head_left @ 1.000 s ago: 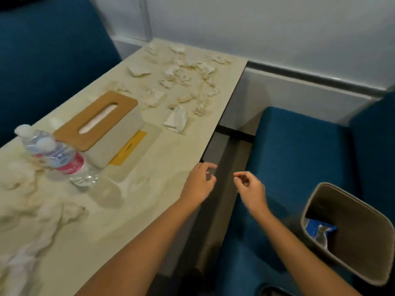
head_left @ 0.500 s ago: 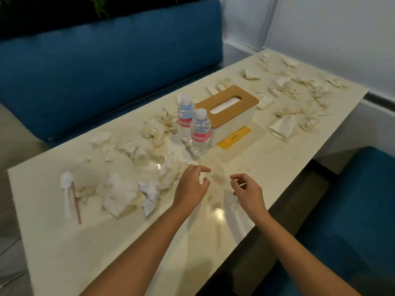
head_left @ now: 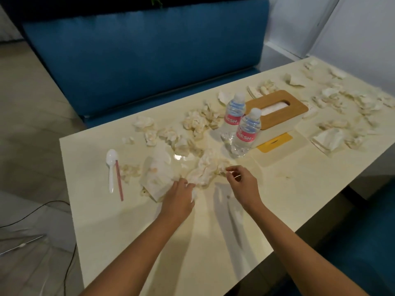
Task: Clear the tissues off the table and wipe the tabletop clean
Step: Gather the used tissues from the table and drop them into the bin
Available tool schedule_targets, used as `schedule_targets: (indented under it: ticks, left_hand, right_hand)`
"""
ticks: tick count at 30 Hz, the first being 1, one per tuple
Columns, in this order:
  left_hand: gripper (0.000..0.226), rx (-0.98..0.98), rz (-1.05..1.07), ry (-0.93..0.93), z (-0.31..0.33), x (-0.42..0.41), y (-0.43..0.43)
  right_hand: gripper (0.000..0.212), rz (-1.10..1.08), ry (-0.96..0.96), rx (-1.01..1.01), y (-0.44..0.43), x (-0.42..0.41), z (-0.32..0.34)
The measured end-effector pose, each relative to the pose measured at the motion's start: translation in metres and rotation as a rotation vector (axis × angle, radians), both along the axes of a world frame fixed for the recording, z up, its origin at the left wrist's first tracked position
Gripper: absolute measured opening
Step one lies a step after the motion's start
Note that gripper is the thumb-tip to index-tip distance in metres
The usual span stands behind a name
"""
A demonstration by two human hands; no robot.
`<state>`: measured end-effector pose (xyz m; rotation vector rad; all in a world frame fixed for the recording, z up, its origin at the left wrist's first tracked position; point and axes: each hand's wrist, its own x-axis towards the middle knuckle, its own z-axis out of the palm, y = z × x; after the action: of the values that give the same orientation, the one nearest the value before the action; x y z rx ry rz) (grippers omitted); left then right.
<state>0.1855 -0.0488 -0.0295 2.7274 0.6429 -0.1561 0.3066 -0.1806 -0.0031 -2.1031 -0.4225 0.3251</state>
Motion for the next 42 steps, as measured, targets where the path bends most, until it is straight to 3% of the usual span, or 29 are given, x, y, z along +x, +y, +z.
schedule_targets:
  ticks: [3, 7, 10, 15, 17, 20, 22, 25, 36, 42]
  left_hand:
    - [0.040, -0.080, 0.031, -0.067, 0.000, -0.002, 0.000]
    - [0.040, -0.191, 0.052, -0.168, 0.004, -0.009, 0.007]
    - [0.040, -0.220, 0.060, -0.225, 0.011, -0.016, 0.013]
    - [0.039, -0.309, 0.133, -0.284, 0.017, -0.026, 0.023]
    - [0.038, -0.343, 0.157, -0.302, 0.018, -0.030, 0.026]
    - [0.036, -0.379, 0.182, -0.318, 0.018, -0.036, 0.029]
    - [0.035, -0.397, 0.200, -0.324, 0.018, -0.038, 0.030]
    - [0.034, -0.420, 0.207, -0.351, 0.019, -0.036, 0.029]
    - [0.034, -0.485, 0.134, -0.422, 0.041, 0.013, -0.002]
    - [0.034, -0.520, -0.009, -0.414, 0.050, 0.052, -0.047]
  right_hand:
    - [0.018, 0.034, -0.119, -0.082, 0.015, 0.007, 0.000]
    - [0.045, 0.115, -0.291, -0.318, 0.040, 0.016, 0.002]
    - [0.066, 0.189, -0.285, -0.501, 0.058, 0.023, -0.001]
    - [0.076, 0.407, -0.236, -0.691, 0.080, 0.018, -0.009]
    - [0.068, 0.492, -0.183, -0.682, 0.082, 0.009, -0.013]
    - [0.042, 0.529, -0.306, -0.641, 0.076, -0.006, -0.025]
    - [0.031, 0.539, -0.362, -0.560, 0.071, -0.012, -0.032]
    - [0.020, 0.495, -0.297, -0.397, 0.065, -0.012, -0.034]
    - [0.017, 0.085, -0.326, -0.055, 0.005, 0.017, 0.021]
    - [0.011, -0.135, -0.265, -0.012, -0.078, 0.028, 0.020]
